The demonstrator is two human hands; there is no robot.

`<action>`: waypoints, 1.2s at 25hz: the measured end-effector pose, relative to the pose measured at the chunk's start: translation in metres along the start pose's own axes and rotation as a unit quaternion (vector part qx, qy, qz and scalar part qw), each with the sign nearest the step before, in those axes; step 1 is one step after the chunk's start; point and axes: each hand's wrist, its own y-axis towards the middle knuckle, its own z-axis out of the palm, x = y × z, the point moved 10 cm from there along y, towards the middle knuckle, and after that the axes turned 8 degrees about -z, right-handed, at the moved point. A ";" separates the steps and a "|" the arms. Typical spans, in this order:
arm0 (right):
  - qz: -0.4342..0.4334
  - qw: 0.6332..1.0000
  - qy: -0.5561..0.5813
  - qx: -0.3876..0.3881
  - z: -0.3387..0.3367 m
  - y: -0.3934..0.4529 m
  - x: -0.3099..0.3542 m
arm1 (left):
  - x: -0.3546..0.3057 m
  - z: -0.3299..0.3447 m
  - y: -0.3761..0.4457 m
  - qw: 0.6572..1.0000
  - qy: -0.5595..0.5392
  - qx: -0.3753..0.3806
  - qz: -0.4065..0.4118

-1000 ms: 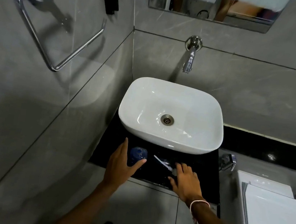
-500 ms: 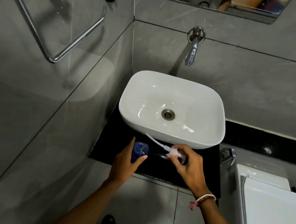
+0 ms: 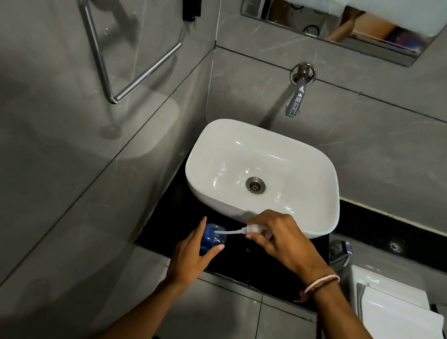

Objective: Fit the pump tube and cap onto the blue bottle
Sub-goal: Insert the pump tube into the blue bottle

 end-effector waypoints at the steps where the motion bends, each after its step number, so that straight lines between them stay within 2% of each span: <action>1: 0.000 1.000 -0.020 0.020 0.001 0.006 0.004 | -0.001 0.000 0.000 1.000 0.003 0.000 -0.001; 4: 0.004 0.990 -0.105 0.089 0.008 0.033 0.017 | -0.002 0.000 -0.001 1.000 0.006 0.002 -0.001; 8: -0.036 0.967 -0.207 0.143 0.030 0.071 0.046 | -0.005 0.000 -0.001 1.000 0.014 0.005 0.003; 13: -0.065 0.945 -0.246 0.205 0.072 0.081 0.060 | -0.009 -0.002 -0.003 1.000 0.021 0.000 0.012; 16: -0.047 0.964 -0.194 0.177 0.070 0.075 0.046 | -0.009 -0.003 -0.002 0.994 0.103 -0.013 0.034; 19: 0.003 0.988 -0.086 0.129 0.056 0.057 0.017 | -0.012 -0.012 -0.002 0.959 0.270 -0.074 0.048; 21: 0.035 0.992 -0.008 0.117 0.056 0.048 0.000 | -0.015 -0.016 -0.002 0.938 0.329 -0.094 0.055; 23: 0.045 0.989 0.073 0.117 0.064 0.047 -0.006 | -0.017 -0.016 -0.001 0.930 0.350 -0.094 0.057; 25: 0.025 0.988 0.103 0.111 0.070 0.051 -0.004 | -0.017 -0.017 0.001 0.928 0.359 -0.090 0.052; 28: 0.014 0.990 0.120 0.074 0.075 0.058 -0.003 | -0.014 -0.015 0.002 0.926 0.368 -0.075 0.042; 30: 0.048 0.995 0.073 0.047 0.075 0.060 -0.009 | -0.012 -0.015 0.002 0.926 0.369 -0.067 0.035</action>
